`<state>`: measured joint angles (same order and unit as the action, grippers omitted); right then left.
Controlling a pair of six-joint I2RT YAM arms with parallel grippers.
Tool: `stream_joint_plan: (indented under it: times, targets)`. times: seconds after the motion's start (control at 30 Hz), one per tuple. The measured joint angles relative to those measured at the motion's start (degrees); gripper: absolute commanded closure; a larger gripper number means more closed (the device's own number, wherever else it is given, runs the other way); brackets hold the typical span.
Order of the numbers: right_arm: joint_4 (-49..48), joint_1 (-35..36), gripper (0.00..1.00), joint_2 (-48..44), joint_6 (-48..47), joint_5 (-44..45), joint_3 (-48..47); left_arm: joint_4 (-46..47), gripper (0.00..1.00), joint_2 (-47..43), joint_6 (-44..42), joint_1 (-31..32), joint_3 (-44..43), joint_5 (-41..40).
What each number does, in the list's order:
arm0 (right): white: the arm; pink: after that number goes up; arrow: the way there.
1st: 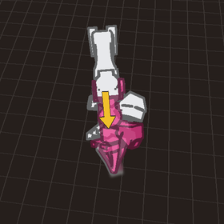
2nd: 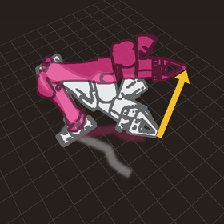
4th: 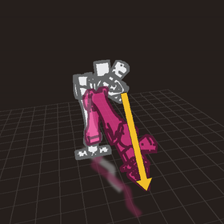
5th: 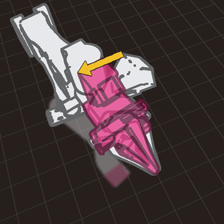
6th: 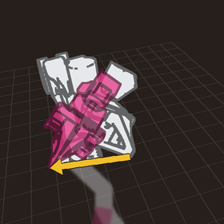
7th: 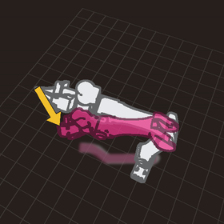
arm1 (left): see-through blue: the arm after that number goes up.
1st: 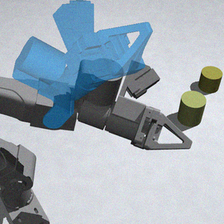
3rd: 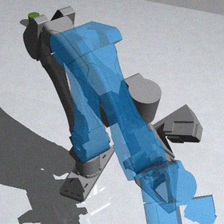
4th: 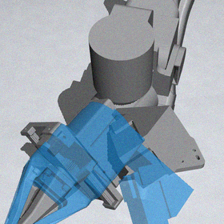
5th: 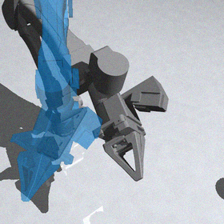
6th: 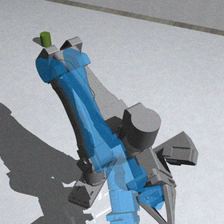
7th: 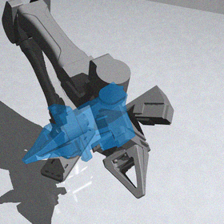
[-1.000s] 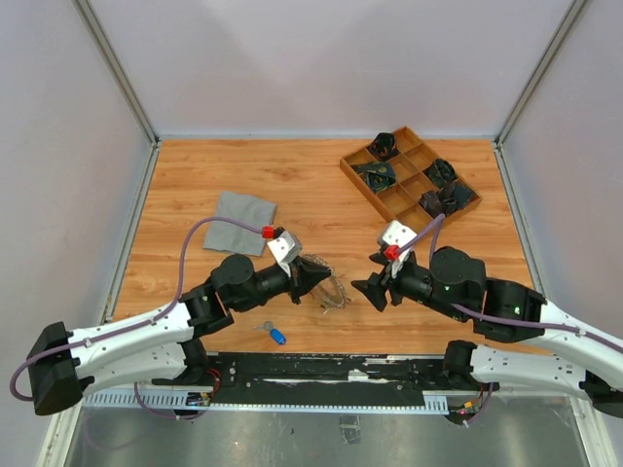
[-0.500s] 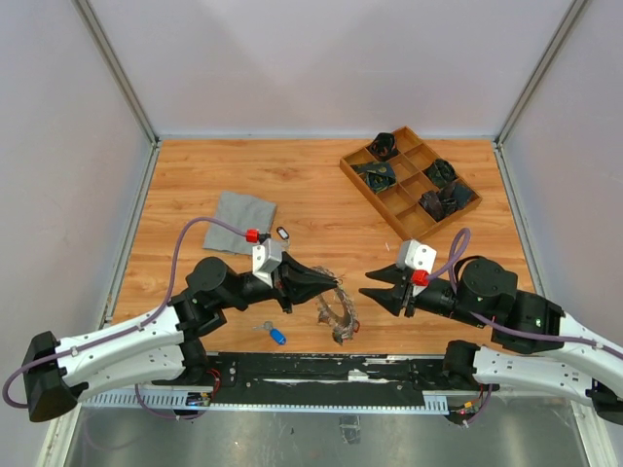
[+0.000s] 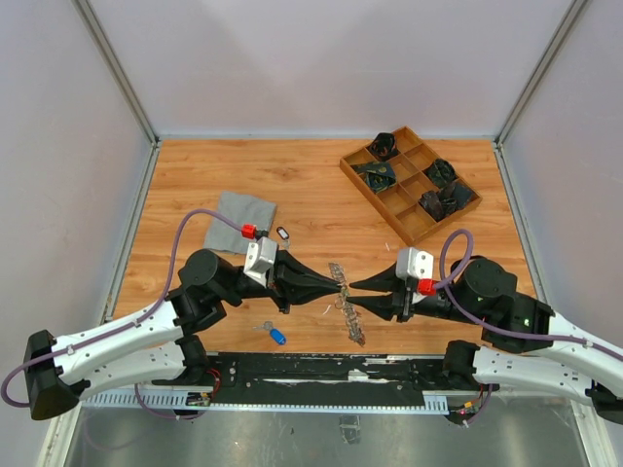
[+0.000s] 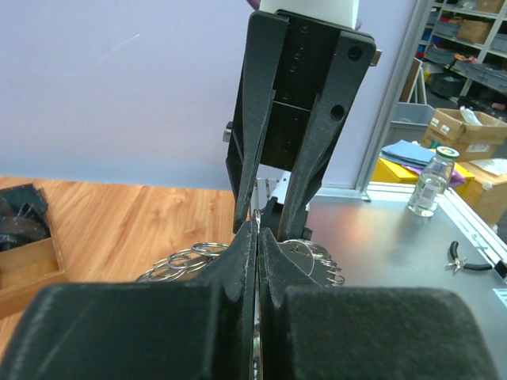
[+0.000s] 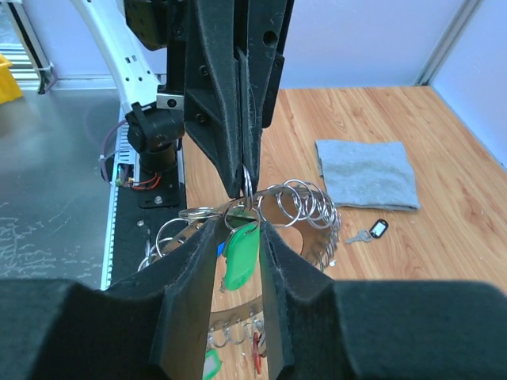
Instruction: Put the keys on the keyring
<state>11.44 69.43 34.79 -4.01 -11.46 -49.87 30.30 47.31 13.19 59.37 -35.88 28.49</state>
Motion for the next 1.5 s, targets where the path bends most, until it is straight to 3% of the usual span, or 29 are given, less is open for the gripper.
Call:
stream_joint_plan:
  times: [0.63, 0.77, 0.93, 1.07, 1.3, 1.5]
  targets:
    - [-1.46, 0.00, 0.81, 2.56, 0.02, -5.01, -0.76, -0.11, 1.00, 0.96, -0.07, 0.00, -1.51, 4.37]
    - [-1.40, 0.00, 0.85, 2.56, 0.02, -5.05, -1.14, -0.15, 0.99, 0.98, -0.07, 0.00, -1.64, 4.72]
    - [-0.70, 0.00, 0.99, 2.60, 0.09, -5.05, -1.49, -0.13, 1.00, 1.29, -0.07, 0.00, -1.64, 5.31]
    - [1.75, 0.00, 1.00, 3.48, 0.11, -5.03, -3.39, -0.11, 0.99, 1.51, -0.07, -0.02, -1.90, 6.08]
    - [12.37, 0.00, 1.00, 8.24, -1.73, -4.37, -12.11, -1.16, 0.71, 1.68, -0.90, 0.00, -3.04, 6.01]
    - [30.75, 0.00, 1.00, 18.73, -6.19, -2.80, -26.88, -7.04, 0.63, 1.01, -3.48, 0.00, -4.85, 2.86]
